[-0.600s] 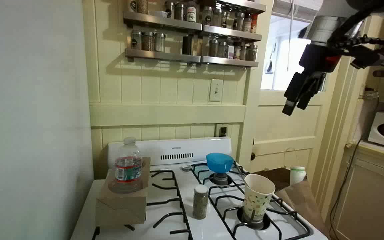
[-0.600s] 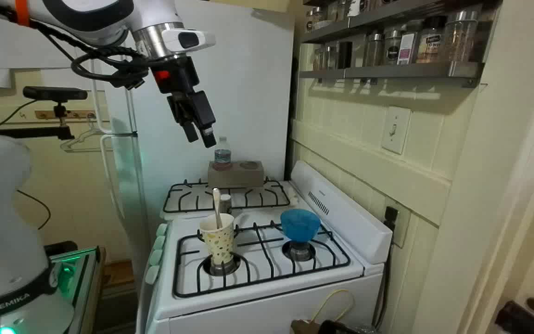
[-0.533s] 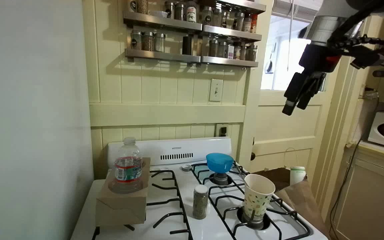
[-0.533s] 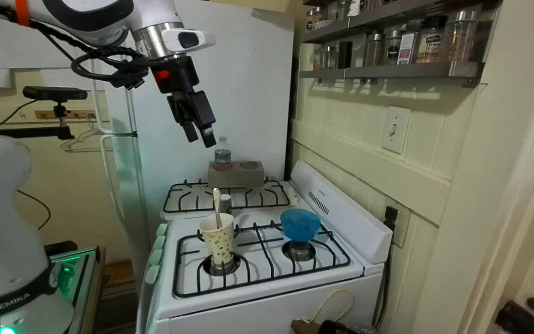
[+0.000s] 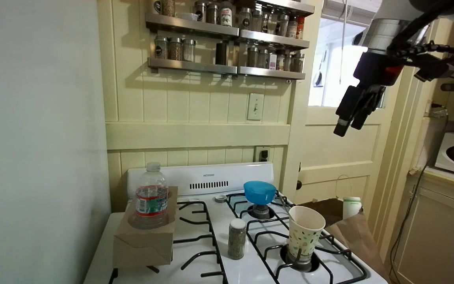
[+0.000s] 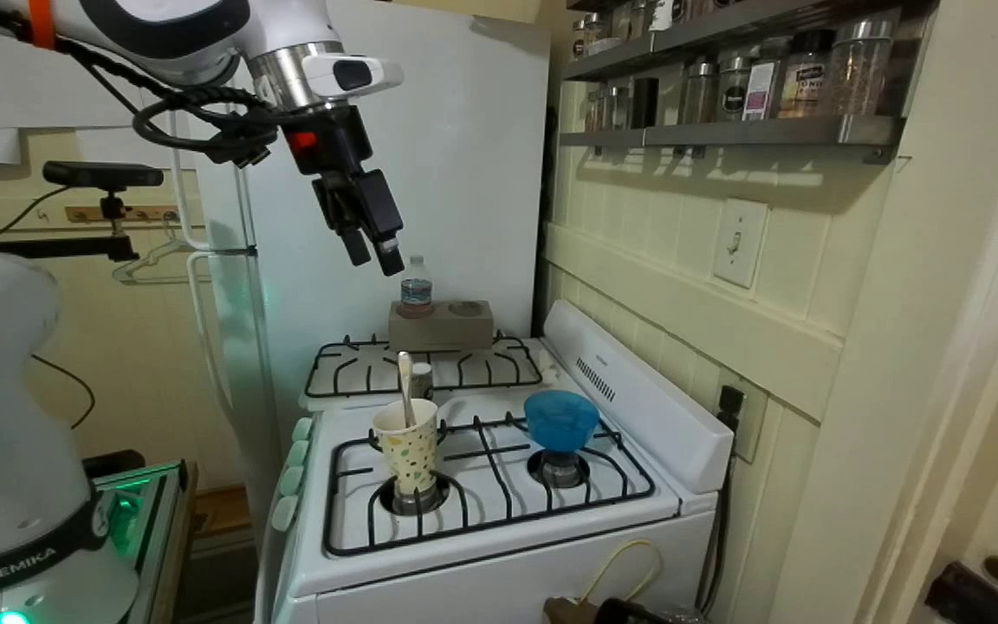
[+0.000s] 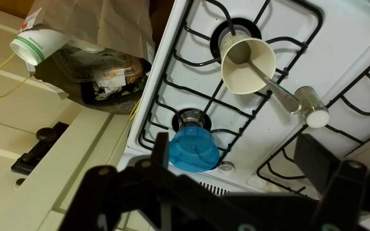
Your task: Put the glass jar in the coffee cup.
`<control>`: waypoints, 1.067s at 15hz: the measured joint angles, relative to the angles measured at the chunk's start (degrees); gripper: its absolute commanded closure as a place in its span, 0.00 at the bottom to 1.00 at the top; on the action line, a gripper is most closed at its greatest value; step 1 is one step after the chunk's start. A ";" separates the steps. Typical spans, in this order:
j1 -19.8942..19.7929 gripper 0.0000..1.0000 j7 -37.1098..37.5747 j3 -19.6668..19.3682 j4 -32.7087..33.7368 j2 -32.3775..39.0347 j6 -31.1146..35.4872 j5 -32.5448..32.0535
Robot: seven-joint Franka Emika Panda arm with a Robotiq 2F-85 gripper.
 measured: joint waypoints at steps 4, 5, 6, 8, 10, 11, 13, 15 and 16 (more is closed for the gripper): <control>1.70 0.00 -1.69 0.11 0.04 0.91 1.29 0.75; 3.81 0.00 -2.71 0.38 0.07 2.00 2.57 1.63; 6.20 0.00 -3.25 0.93 0.15 3.47 3.67 2.35; 10.81 0.00 -3.97 2.42 0.81 7.48 5.10 3.50; 14.02 0.00 -5.22 3.63 2.09 12.46 5.33 3.69; 14.87 0.00 -6.37 3.97 2.85 15.24 5.33 3.66; 15.27 0.00 -10.03 3.90 4.30 21.12 5.34 3.42; 15.03 0.00 -15.03 3.08 5.88 27.44 5.39 3.21; 14.82 0.00 -17.67 2.76 6.90 30.68 5.44 3.06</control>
